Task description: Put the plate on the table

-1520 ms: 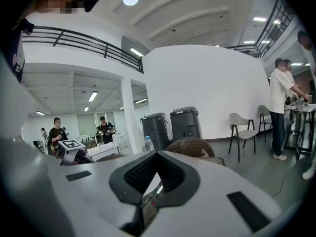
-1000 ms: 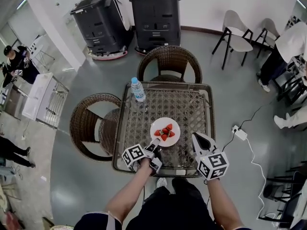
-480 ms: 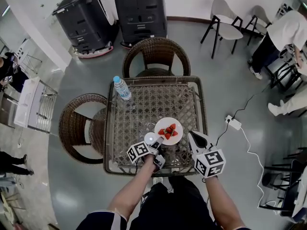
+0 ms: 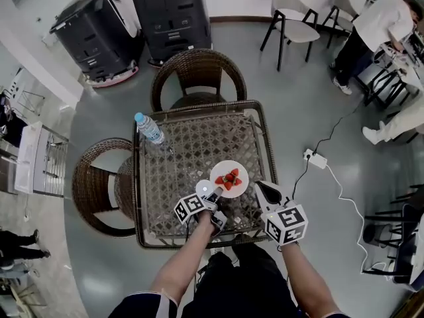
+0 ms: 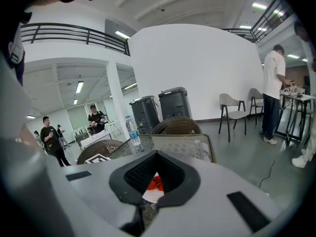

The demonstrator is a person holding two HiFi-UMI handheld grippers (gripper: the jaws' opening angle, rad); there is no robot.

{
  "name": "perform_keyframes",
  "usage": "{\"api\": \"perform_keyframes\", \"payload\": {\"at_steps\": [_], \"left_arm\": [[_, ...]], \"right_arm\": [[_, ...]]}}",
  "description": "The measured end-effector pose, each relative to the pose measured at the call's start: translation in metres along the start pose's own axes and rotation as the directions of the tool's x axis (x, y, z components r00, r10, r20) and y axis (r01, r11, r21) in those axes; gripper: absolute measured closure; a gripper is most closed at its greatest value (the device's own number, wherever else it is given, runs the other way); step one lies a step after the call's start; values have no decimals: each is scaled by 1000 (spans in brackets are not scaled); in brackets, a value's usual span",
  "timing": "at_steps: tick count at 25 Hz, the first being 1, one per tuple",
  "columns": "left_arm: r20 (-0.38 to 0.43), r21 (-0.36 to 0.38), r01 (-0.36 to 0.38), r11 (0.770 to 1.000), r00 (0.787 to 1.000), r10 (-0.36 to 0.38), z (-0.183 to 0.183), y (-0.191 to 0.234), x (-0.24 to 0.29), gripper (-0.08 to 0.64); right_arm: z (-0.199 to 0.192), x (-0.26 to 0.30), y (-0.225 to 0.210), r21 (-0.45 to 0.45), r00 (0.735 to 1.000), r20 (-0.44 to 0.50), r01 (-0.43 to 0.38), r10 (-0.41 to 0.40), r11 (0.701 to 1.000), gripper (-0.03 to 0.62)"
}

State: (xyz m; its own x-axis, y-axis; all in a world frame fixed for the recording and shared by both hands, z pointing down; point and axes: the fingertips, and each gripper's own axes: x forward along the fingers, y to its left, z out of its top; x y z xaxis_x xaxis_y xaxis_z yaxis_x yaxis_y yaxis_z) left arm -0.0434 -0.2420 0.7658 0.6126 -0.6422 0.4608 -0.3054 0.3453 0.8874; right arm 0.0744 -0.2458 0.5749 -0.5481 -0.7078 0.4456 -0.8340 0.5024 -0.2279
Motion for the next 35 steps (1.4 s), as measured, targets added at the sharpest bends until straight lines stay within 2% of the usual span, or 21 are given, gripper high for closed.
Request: {"api": "perform_keyframes", "payload": {"at_steps": [5, 9, 14, 22, 26, 31, 35], "left_arm": [[-1, -25, -63, 998, 998, 63, -1, 2, 1, 543], [-13, 0, -127, 992, 992, 127, -1, 4, 2, 543], [-10, 78, -186, 979, 982, 187, 1, 2, 4, 541], [11, 177, -311, 934, 949, 314, -2, 13, -2, 506], [40, 241, -365, 899, 930, 366, 0, 12, -5, 494], [77, 330, -445, 832, 892, 446, 3, 14, -7, 469], [90, 375, -488, 788, 866, 493, 3, 15, -9, 456]], "right_arm": [[0, -1, -5, 15, 1000, -1, 7, -7, 1000, 588], [1, -1, -5, 21, 1000, 7, 6, -6, 1000, 588], [1, -1, -6, 25, 1000, 9, 10, -11, 1000, 588], [-1, -5, -5, 30, 1000, 9, 20, -21, 999, 588], [-2, -8, -3, 32, 1000, 10, 23, -23, 999, 588], [-4, -10, -4, 34, 1000, 17, 25, -25, 999, 588], [-4, -13, -5, 38, 999, 21, 29, -29, 999, 588]]}}
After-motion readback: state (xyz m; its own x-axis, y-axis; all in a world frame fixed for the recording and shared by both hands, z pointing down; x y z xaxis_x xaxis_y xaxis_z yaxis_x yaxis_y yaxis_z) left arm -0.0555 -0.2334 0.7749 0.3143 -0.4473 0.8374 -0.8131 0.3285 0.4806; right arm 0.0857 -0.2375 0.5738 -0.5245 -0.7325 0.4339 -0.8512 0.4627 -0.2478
